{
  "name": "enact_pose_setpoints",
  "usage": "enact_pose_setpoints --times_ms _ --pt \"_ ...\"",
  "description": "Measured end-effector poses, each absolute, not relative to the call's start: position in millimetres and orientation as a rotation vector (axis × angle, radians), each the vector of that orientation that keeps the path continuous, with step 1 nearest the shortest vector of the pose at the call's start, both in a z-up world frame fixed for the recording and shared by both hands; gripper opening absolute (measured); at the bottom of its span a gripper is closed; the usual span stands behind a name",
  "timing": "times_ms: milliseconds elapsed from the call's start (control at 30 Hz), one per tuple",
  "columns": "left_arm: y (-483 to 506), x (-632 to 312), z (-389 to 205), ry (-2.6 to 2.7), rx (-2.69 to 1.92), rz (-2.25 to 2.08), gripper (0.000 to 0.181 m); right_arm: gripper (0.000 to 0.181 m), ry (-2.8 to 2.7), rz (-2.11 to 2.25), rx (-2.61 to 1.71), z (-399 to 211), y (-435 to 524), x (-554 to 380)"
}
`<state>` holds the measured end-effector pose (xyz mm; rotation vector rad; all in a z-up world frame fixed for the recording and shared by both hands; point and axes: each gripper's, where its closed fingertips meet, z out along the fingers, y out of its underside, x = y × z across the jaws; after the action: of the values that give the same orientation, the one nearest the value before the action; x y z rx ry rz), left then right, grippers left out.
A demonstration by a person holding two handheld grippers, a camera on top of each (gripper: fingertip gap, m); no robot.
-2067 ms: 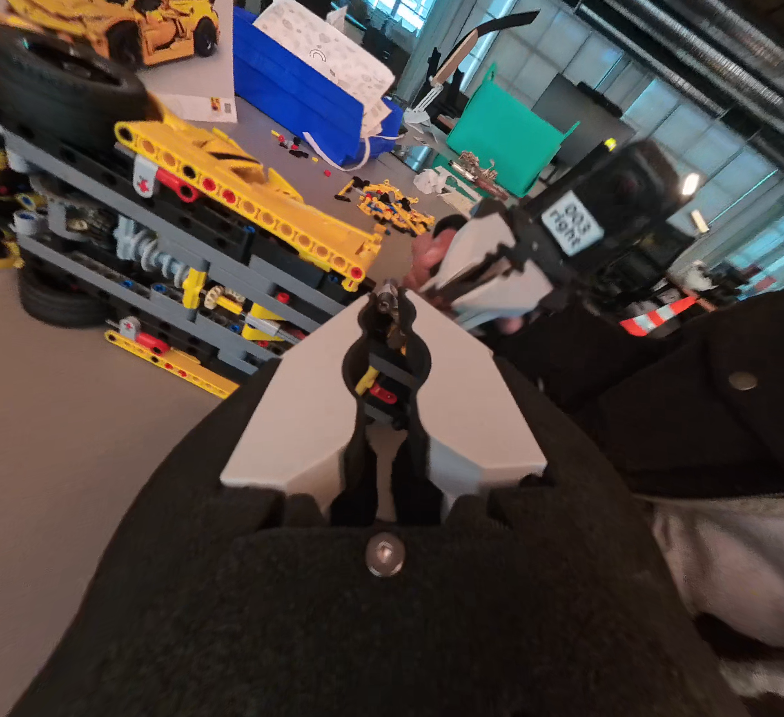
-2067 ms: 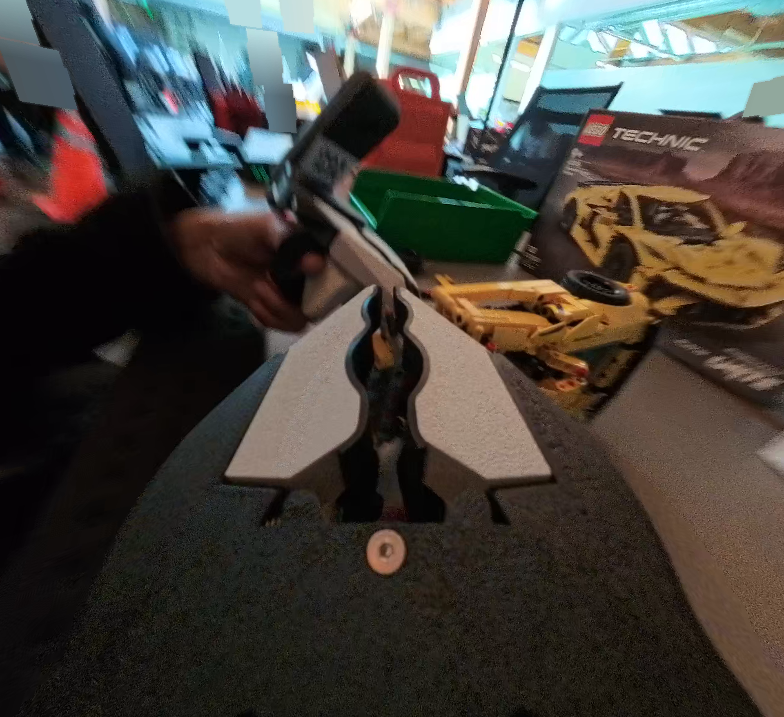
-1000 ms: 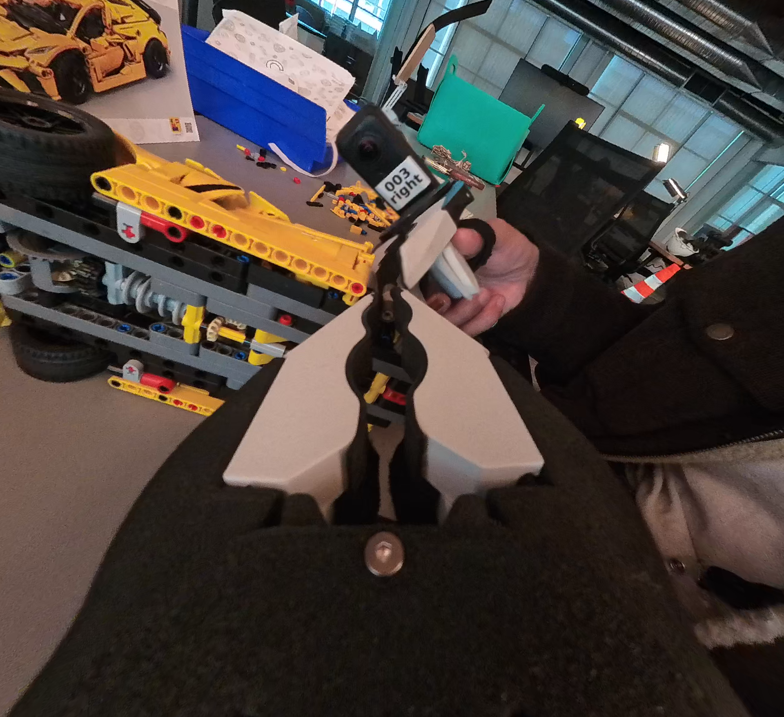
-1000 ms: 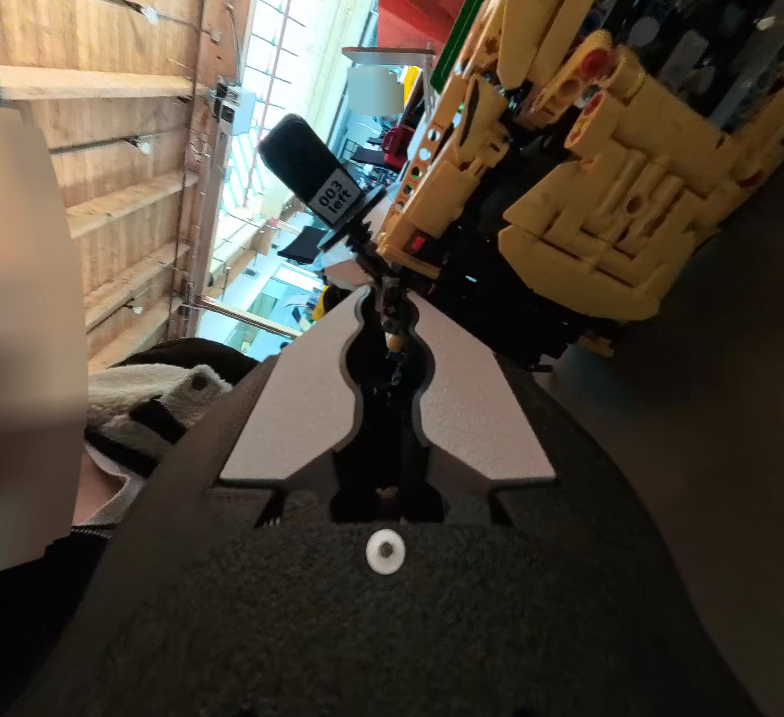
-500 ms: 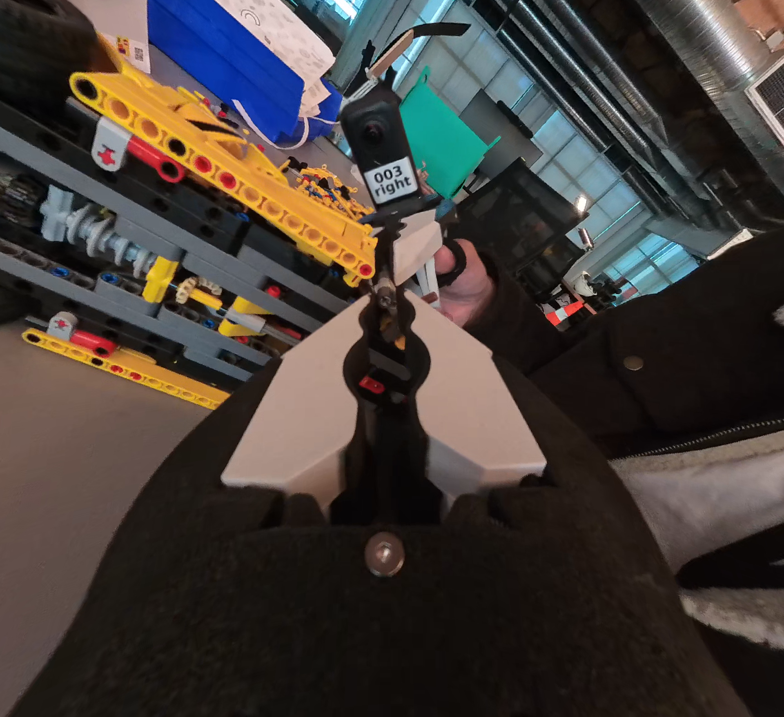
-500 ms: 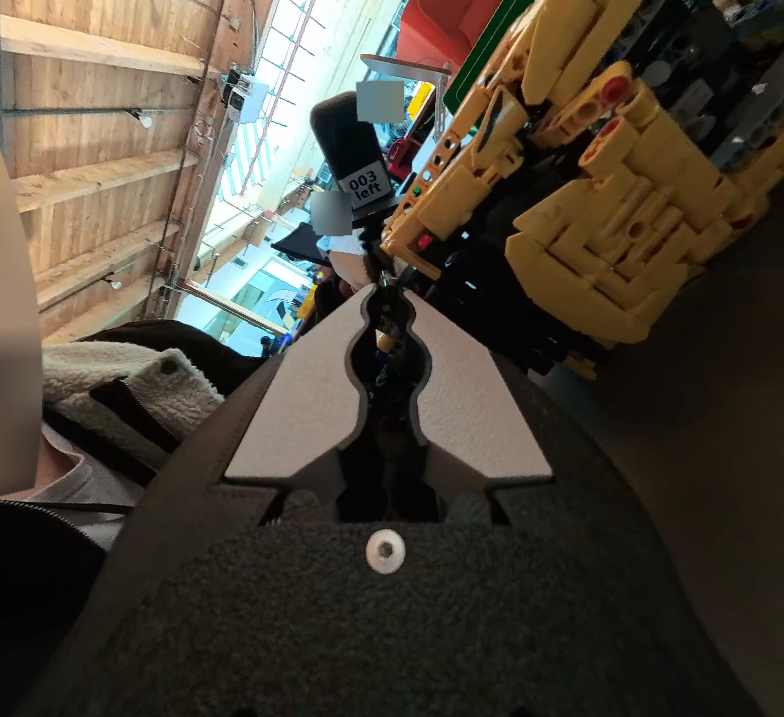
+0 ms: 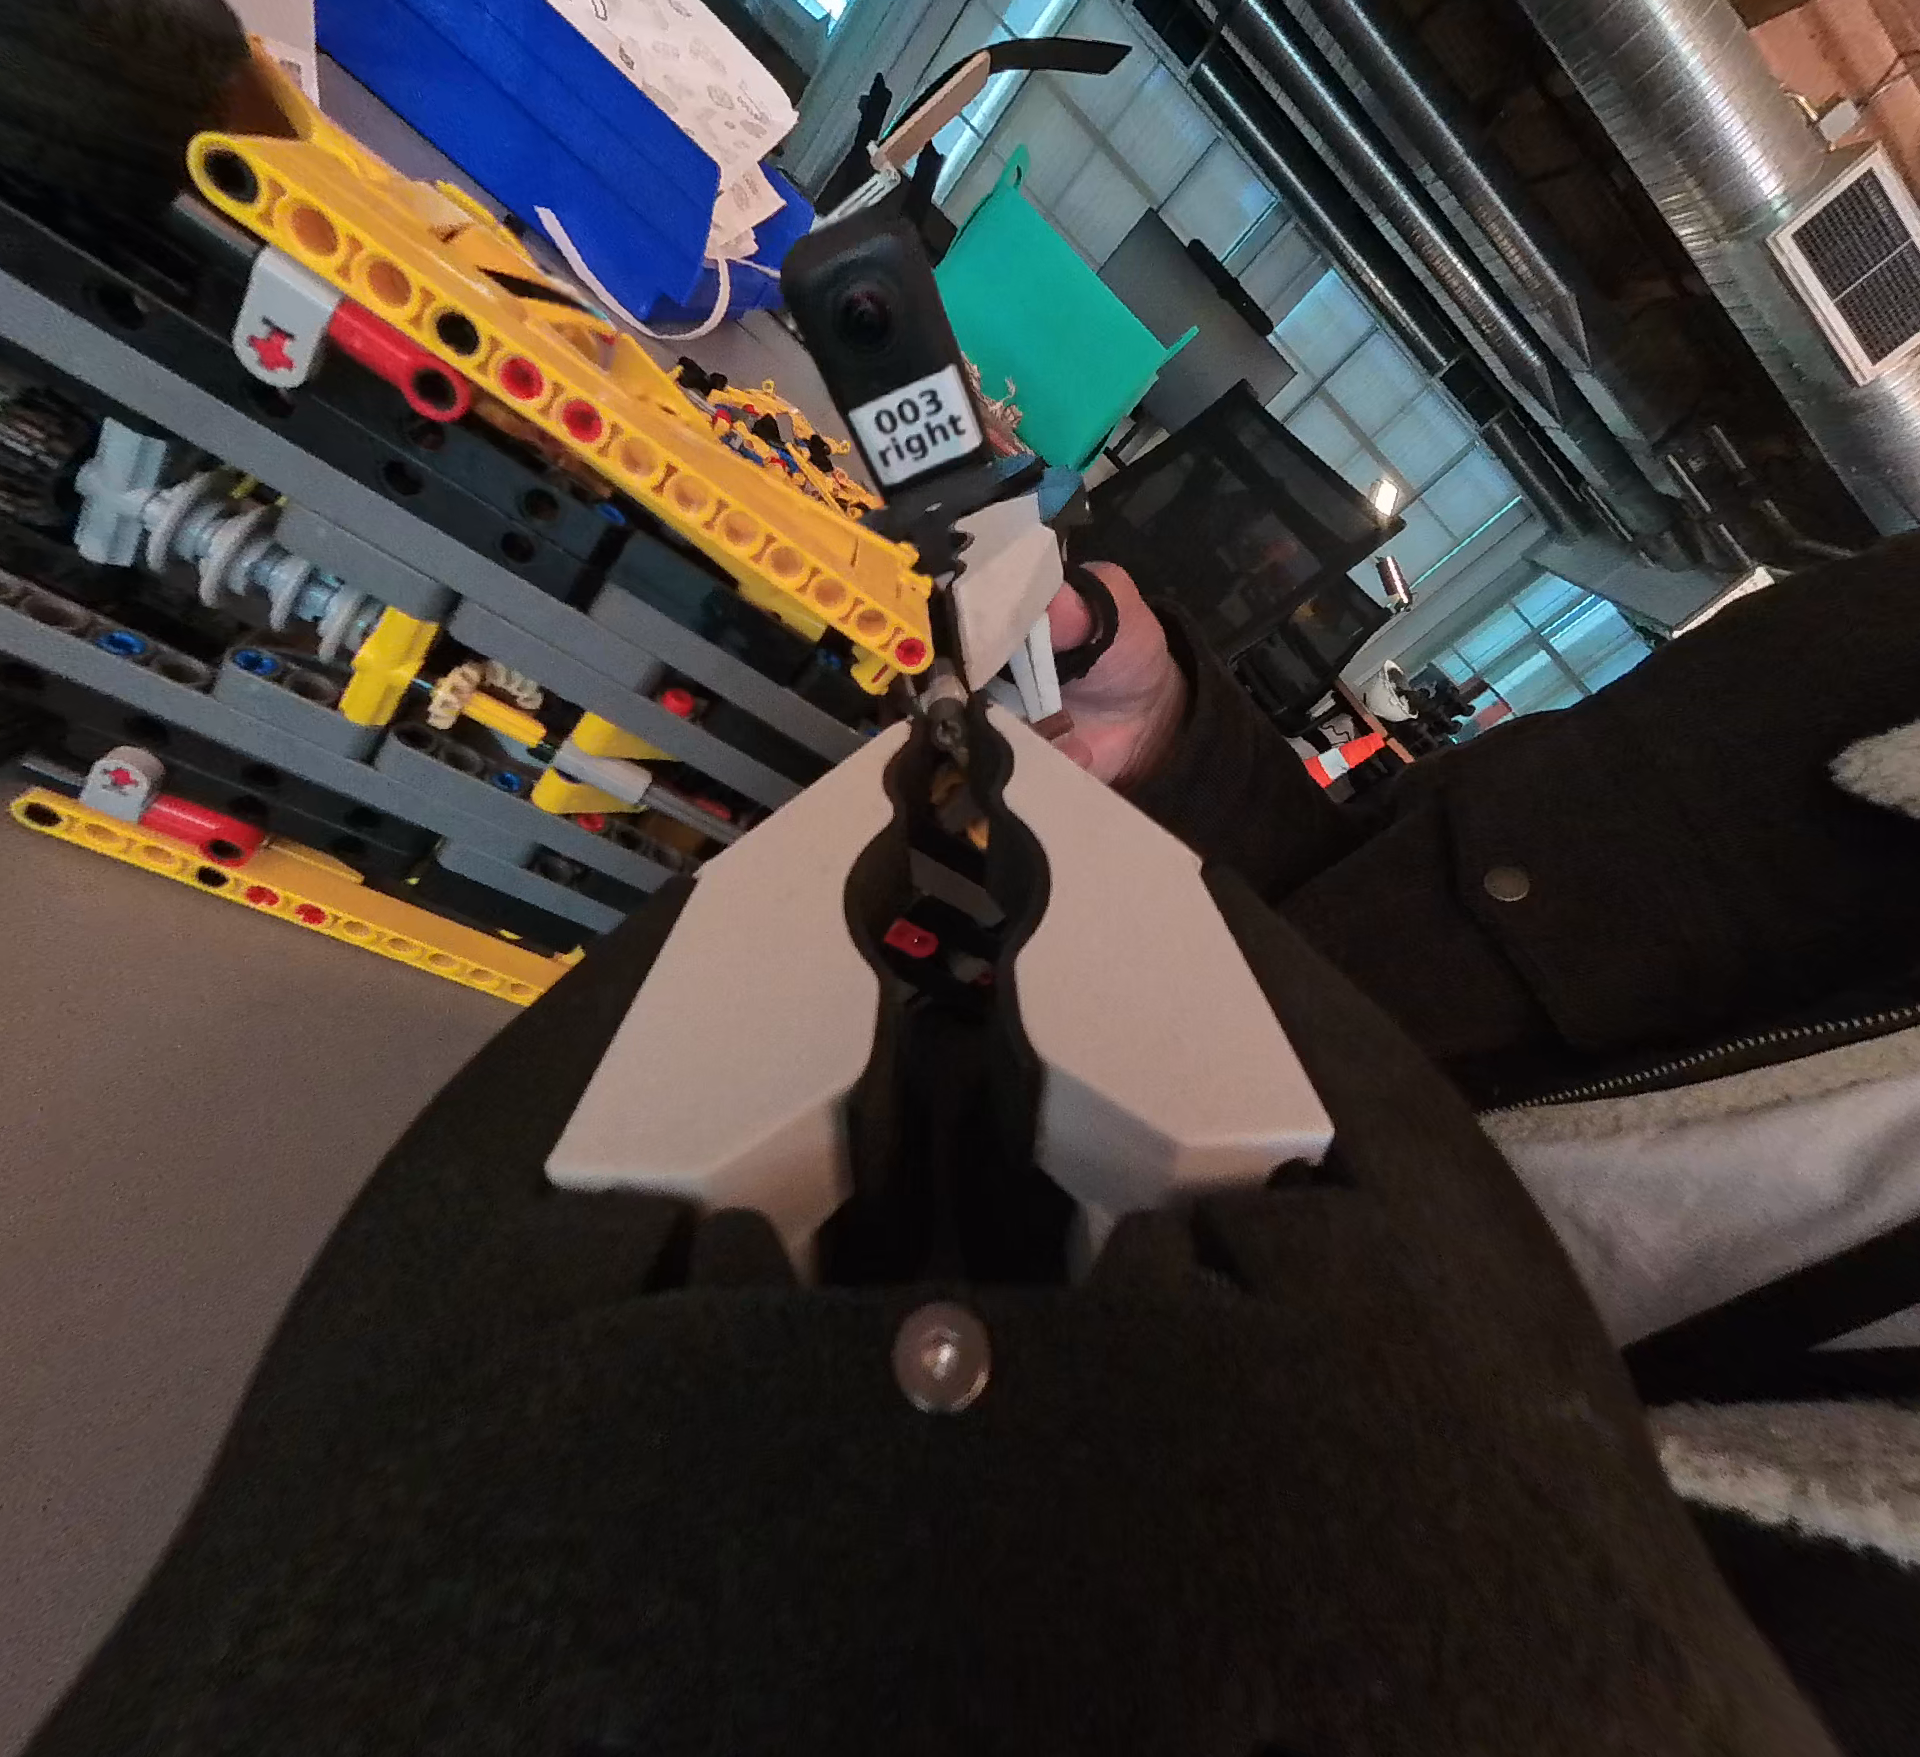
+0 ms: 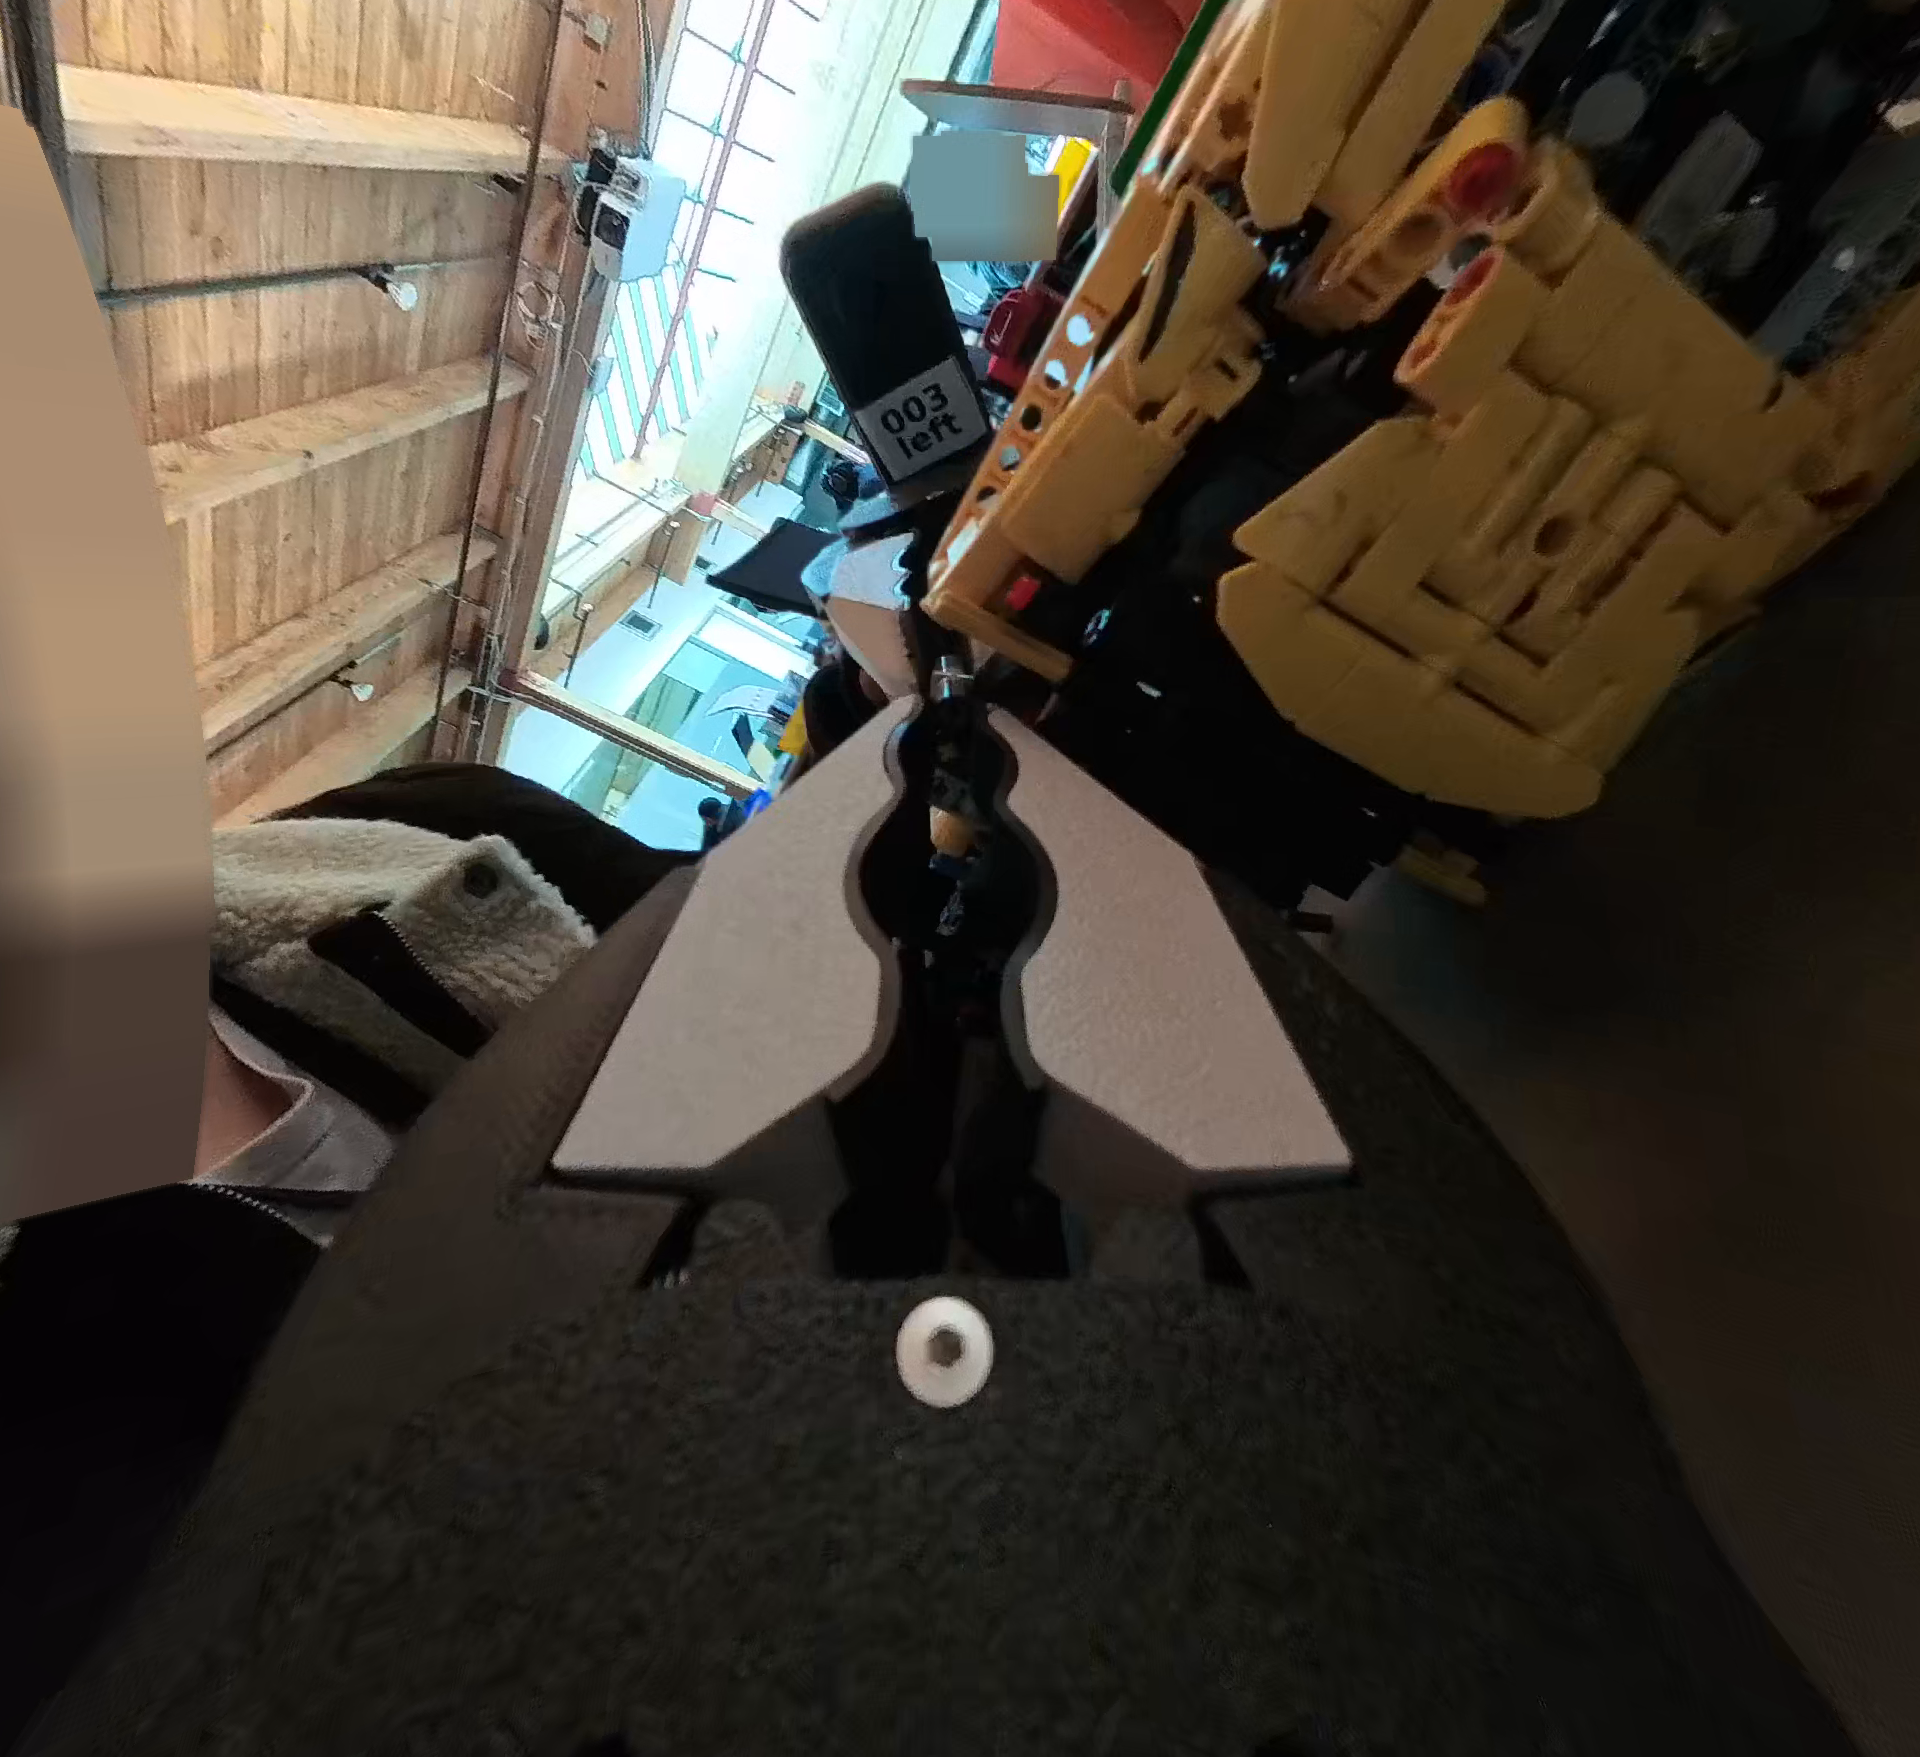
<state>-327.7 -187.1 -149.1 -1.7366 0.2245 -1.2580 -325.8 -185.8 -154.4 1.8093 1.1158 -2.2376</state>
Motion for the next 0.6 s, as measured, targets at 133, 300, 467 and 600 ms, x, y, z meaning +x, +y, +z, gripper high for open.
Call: enact_pose_setpoints --times_ms 133,300,467,600 --pt "-190 -330 -149 0.237 -1.734 -1.245 0.007 0.005 1.159 -2.240 1.855 -154 -183 -323" --pt "-188 -353 -141 0.149 -1.668 -1.216 0.006 0.006 1.026 -2.383 1.986 -149 -116 -282" --pt "-183 -338 -152 0.249 -1.756 -1.080 0.006 0.006 1.140 -2.308 1.936 -153 -142 -295" --pt "-184 -334 -149 0.283 -1.744 -1.051 0.006 0.006 1.121 -2.303 1.900 -153 -150 -299"
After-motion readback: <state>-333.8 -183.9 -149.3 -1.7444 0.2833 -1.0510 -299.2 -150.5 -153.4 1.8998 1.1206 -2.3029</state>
